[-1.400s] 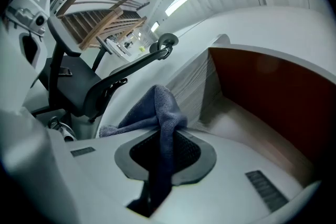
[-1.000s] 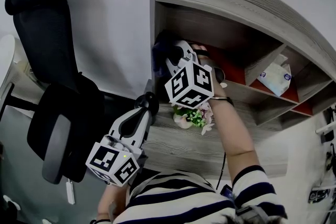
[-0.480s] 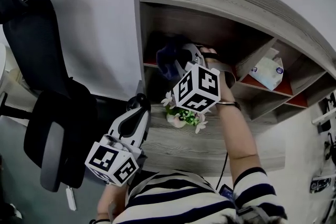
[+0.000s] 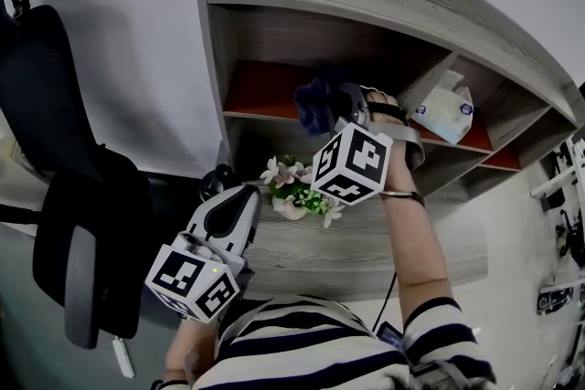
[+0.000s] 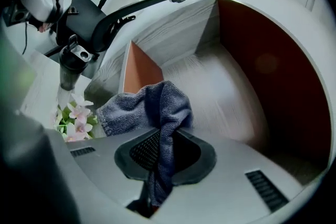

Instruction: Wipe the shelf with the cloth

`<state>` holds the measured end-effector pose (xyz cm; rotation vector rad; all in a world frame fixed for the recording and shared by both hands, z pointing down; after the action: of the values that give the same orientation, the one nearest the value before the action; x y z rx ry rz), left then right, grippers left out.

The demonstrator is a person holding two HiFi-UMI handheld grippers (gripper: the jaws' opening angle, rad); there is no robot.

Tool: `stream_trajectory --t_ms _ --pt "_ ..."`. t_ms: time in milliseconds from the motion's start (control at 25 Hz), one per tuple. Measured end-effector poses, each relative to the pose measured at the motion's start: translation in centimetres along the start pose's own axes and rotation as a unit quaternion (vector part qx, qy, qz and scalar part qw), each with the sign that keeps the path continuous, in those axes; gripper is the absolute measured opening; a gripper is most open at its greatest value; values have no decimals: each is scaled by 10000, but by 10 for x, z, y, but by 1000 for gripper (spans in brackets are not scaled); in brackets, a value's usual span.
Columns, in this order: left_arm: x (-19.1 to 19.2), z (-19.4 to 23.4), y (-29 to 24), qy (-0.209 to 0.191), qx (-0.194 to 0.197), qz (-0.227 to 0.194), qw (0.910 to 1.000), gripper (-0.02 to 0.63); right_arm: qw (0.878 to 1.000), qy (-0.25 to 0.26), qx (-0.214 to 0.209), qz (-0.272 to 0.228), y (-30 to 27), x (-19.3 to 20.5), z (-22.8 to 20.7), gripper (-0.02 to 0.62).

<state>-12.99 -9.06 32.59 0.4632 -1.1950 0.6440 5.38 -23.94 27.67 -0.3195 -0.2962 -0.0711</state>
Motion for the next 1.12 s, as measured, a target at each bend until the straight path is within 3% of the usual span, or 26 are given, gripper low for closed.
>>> stream_trajectory --t_ms 440,600,800,920,1120 --pt "4 -6 -9 69 227 57 9997 31 9915 431 704 1010 11 21 4 57" --pt "5 -5 -8 76 242 49 9997 31 9890 477 804 1144 13 21 7 57" --pt "4 -5 -5 88 235 19 9997 31 9895 376 1021 956 18 19 1 57" --pt "3 -3 -5 105 224 5 9997 31 9851 352 1534 693 30 15 -11 57" --pt "3 -1 -6 120 272 -19 9996 31 9672 377 2496 282 51 10 -34 57"
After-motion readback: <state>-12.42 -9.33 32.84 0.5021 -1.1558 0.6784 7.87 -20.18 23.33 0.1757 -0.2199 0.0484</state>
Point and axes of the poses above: the fingertips, and each gripper's own axes: y backward along the fingers, z to its left, x out of its underside, the point moved 9 cm from there along y, backward along the fingers, and after that the axes turned 5 degrees about x, right-handed, at the moved point
